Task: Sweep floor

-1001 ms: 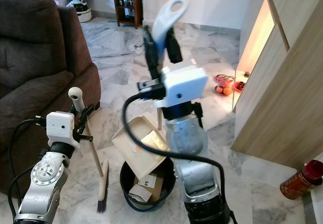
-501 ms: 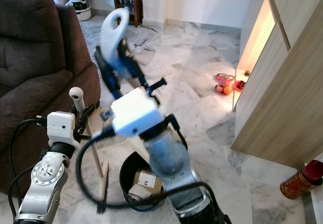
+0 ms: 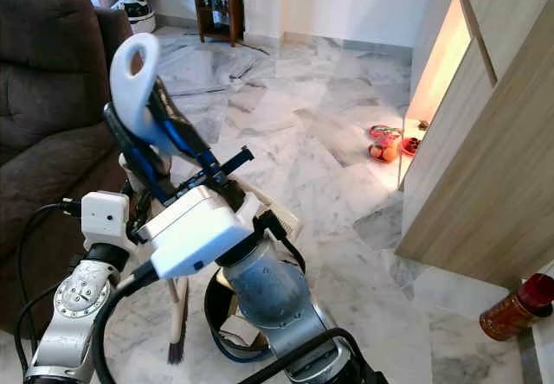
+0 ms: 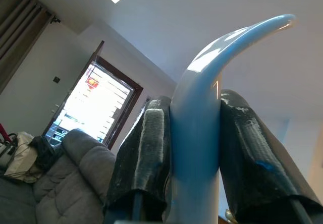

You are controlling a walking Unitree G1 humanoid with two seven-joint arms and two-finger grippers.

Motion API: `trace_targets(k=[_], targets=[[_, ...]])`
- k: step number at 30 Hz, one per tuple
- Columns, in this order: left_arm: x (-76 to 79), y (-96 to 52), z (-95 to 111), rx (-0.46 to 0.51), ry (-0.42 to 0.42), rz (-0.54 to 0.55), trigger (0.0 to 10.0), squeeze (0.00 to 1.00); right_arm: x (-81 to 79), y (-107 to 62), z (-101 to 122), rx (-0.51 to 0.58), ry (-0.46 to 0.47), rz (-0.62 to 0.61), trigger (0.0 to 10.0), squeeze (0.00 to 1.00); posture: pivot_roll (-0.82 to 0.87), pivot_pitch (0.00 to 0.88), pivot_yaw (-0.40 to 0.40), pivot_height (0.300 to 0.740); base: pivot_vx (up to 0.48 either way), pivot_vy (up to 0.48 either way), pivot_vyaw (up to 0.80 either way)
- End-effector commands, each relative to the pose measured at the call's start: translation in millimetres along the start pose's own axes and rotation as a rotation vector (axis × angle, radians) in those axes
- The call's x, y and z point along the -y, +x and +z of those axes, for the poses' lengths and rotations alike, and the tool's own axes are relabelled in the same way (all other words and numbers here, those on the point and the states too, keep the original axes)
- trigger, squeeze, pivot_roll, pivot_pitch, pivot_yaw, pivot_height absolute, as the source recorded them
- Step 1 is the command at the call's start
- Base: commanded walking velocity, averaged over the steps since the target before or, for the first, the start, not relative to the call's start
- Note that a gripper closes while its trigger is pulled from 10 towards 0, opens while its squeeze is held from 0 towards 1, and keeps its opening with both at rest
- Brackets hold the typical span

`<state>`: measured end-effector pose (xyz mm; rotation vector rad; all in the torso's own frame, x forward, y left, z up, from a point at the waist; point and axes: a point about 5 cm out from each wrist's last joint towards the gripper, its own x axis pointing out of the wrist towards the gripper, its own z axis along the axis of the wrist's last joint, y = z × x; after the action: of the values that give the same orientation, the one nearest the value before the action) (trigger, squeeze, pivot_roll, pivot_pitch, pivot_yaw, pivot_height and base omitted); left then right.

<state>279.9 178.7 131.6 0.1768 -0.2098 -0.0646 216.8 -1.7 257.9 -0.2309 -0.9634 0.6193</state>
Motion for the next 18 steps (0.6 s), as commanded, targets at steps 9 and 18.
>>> trace_targets(k=[9, 18], targets=[[1.1, 4.2, 13.5, 0.071, 0.014, -0.011, 10.0, 0.00, 28.9, 0.5, -7.0, -0.026, -0.096, -0.132, 10.0, 0.00, 0.06, 0.037, 0.003, 0.740, 0.000, 0.000, 0.00], [1.4, 4.3, 13.5, 0.072, 0.011, -0.011, 10.0, 0.00, 96.5, -21.7, -39.9, -0.193, -0.259, -0.363, 10.0, 0.00, 0.06, 0.037, 0.003, 0.740, 0.000, 0.000, 0.00]])
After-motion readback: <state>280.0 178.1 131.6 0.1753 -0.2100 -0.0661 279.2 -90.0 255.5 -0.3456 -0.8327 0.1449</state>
